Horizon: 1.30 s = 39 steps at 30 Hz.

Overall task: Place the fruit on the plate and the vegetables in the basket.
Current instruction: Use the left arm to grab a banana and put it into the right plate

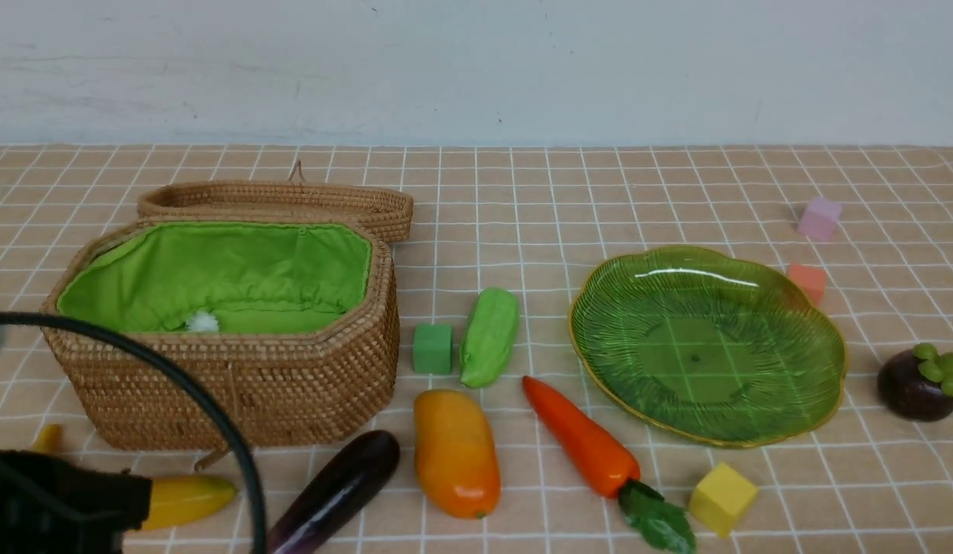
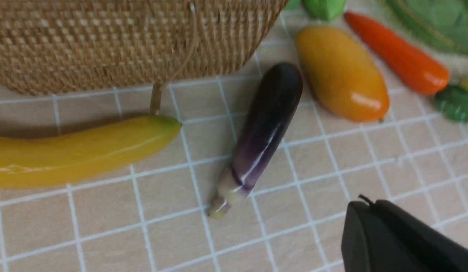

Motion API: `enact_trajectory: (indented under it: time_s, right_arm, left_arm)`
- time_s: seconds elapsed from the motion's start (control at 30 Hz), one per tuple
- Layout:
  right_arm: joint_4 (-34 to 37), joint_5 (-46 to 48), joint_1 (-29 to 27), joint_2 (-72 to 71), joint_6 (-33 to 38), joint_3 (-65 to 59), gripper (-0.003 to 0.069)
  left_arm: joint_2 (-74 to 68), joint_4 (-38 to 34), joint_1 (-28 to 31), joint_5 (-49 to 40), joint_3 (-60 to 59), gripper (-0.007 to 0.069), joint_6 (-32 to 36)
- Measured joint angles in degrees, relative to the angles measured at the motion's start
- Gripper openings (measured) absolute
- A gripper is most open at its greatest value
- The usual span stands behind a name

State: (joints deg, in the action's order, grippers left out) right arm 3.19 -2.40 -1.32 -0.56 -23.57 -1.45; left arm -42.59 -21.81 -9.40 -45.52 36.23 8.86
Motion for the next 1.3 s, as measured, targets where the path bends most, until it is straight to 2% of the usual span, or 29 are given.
enact_trajectory:
  time_s: [0.07, 0.1, 0.13, 0.17, 0.2, 0.27, 0.3, 0.33, 0.43, 0.47, 0.53, 0.6, 0.63, 0.67, 0.73, 0.8, 0.97, 1.0, 1.03, 1.13, 1.17, 1.2, 1.23, 1.27, 1.3]
  right_arm:
    - [0.8, -3.0, 0.1, 0.0, -5.8, 0.0, 0.0241]
    - [0.8, -3.1, 0.1, 0.0, -6.4, 0.0, 0.0239]
    - [0.0, -1.2, 0.8, 0.0, -12.5, 0.9, 0.0226]
    - [-0.2, -0.6, 0.8, 0.0, -13.2, 0.9, 0.0226]
    - [-3.2, 4.6, 2.7, 0.6, -17.4, 3.8, 0.0206]
    - [-6.0, 9.1, 5.6, 2.1, -19.1, 8.1, 0.0184]
    - [-9.9, 15.6, 10.1, 5.2, -19.1, 14.3, 0.0162]
    - [-11.0, 19.0, 12.8, 7.1, -18.6, 16.9, 0.0151]
    - [-12.7, 34.0, 24.7, 14.9, -9.9, 31.7, 0.0120]
    - [-12.5, 36.1, 25.6, 15.9, -8.4, 32.7, 0.0120]
    - [-11.1, 47.4, 34.9, 20.8, -1.4, 42.0, 0.0115]
    - [-9.0, 54.9, 42.2, 24.6, 4.5, 48.1, 0.0115]
    - [-7.6, 58.9, 48.2, 26.5, 8.0, 52.1, 0.0115]
    - [-7.5, 58.9, 48.9, 26.5, 8.0, 52.5, 0.0115]
    - [-5.8, 60.4, 57.1, 27.6, 11.3, 55.5, 0.0115]
    - [-5.5, 60.1, 62.2, 27.5, 11.8, 55.8, 0.0115]
    - [-5.1, 60.1, 69.4, 27.4, 12.3, 55.8, 0.0115]
    - [-5.0, 60.1, 70.9, 27.4, 12.4, 55.8, 0.0117]
    - [-5.0, 60.1, 71.2, 27.4, 12.4, 55.8, 0.0117]
    - [-5.0, 60.1, 72.5, 27.4, 12.4, 55.9, 0.0120]
    - [-5.0, 60.2, 72.5, 27.4, 12.4, 55.9, 0.0120]
    - [-5.1, 60.2, 72.5, 27.4, 12.4, 56.0, 0.0120]
    - [-5.1, 60.2, 72.5, 27.4, 12.4, 56.0, 0.0120]
    - [-5.0, 60.2, 72.5, 27.4, 12.4, 56.0, 0.0121]
    - [-5.0, 60.2, 72.5, 27.4, 12.4, 56.0, 0.0122]
  left_arm:
    - [-2.7, 0.1, 0.0, -0.7, 0.8, -0.0013, 3.2]
    - [-2.9, 0.1, 0.0, -0.7, 0.9, -0.0013, 3.7]
    - [-4.8, 0.1, 0.0, -0.9, 1.8, -0.0013, 5.5]
    - [-5.0, 0.0, 0.0, -1.0, 1.9, -0.0013, 6.0]
    - [-6.6, -0.1, 0.0, -1.4, 2.8, -0.0013, 8.0]
    - [-7.7, -0.1, 0.0, -2.0, 3.5, -0.0013, 9.5]
    - [-8.9, -0.1, 0.0, -3.0, 4.5, -0.0013, 11.8]
    - [-9.6, -0.1, 0.0, -3.7, 5.1, -0.0013, 13.6]
    - [-12.6, -0.1, 0.0, -6.7, 8.0, -0.0013, 20.6]
    - [-12.8, -0.1, 0.0, -6.8, 8.0, -0.0013, 21.1]
    - [-14.5, 0.0, 0.0, -8.9, 9.5, -0.0013, 27.5]
    - [-15.9, 0.0, 0.0, -9.2, 9.8, -0.0013, 32.5]
    - [-16.9, 0.5, 0.0, -8.9, 9.9, -0.0013, 35.6]
    - [-17.0, 0.6, 0.0, -8.8, 9.9, -0.0013, 35.9]
    - [-17.4, 3.4, 0.0, -7.3, 9.8, -0.0013, 39.6]
    - [-17.5, 5.3, 0.0, -6.8, 9.3, -0.0013, 40.9]
    - [-19.1, 11.7, 1.0, -4.4, 5.4, -0.0006, 41.4]
    - [-21.4, 15.0, 1.9, -2.0, 4.0, 0.0020, 41.6]
    - [-21.7, 15.3, 2.2, -1.4, 3.7, 0.0030, 41.6]
    - [-26.4, 19.4, 2.9, 3.8, 3.1, 0.0171, 41.8]
    - [-28.3, 20.1, 2.9, 6.0, 3.1, 0.0283, 42.6]
    - [-29.5, 20.5, 2.9, 7.0, 3.1, 0.0337, 43.3]
    - [-29.7, 20.5, 2.9, 7.2, 3.1, 0.0337, 43.3]
    - [-32.0, 21.2, 2.9, 8.8, 3.1, 0.0432, 45.0]
    - [-33.4, 21.4, 2.9, 9.8, 3.1, 0.0469, 45.8]
